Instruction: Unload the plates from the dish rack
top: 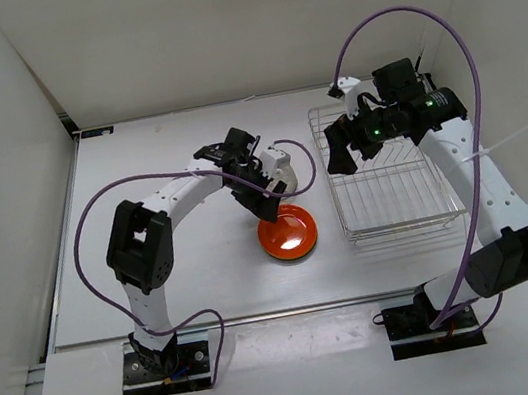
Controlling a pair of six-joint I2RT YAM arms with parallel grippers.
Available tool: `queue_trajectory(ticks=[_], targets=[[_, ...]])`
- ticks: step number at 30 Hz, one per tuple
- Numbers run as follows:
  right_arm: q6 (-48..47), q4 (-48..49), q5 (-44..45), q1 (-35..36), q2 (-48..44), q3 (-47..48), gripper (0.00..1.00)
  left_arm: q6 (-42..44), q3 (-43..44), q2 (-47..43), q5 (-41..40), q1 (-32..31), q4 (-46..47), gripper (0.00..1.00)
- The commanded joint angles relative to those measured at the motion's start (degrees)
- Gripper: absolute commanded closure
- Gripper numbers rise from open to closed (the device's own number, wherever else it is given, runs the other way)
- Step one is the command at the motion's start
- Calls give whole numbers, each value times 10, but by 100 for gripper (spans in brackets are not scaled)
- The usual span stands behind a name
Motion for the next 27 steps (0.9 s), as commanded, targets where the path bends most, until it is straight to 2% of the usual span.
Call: queue_trajectory(ticks=[1,4,6,7,8,12,16,20,27], targets=[[10,29,24,2,-22,-7,0,-6,1,-66,-32,-4,16,0],[37,64,100,2,-28,-21,0,-24,-19,-111,-93,-4,48,0],[59,80,143,-10,-28,-27,0,-47,-37,-145,-167,1,69,0],[70,91,180,-32,-28,-33,0,-64,-54,-166,-229,7,95,0],[70,91,200,-32,-28,-33,0,-72,-63,-176,-259,13,109,0],[70,103,235,-106,-3,-18,0,-99,-83,-216,-341,60,139,0],[70,103,214,-184,26,-7,0,-118,-77,-244,-326,135,113,0],[63,103,201,-262,39,-2,0,-112,-97,-282,-294,242,108,0],[44,109,172,-351,55,-7,0,-92,-137,-322,-232,386,108,0]])
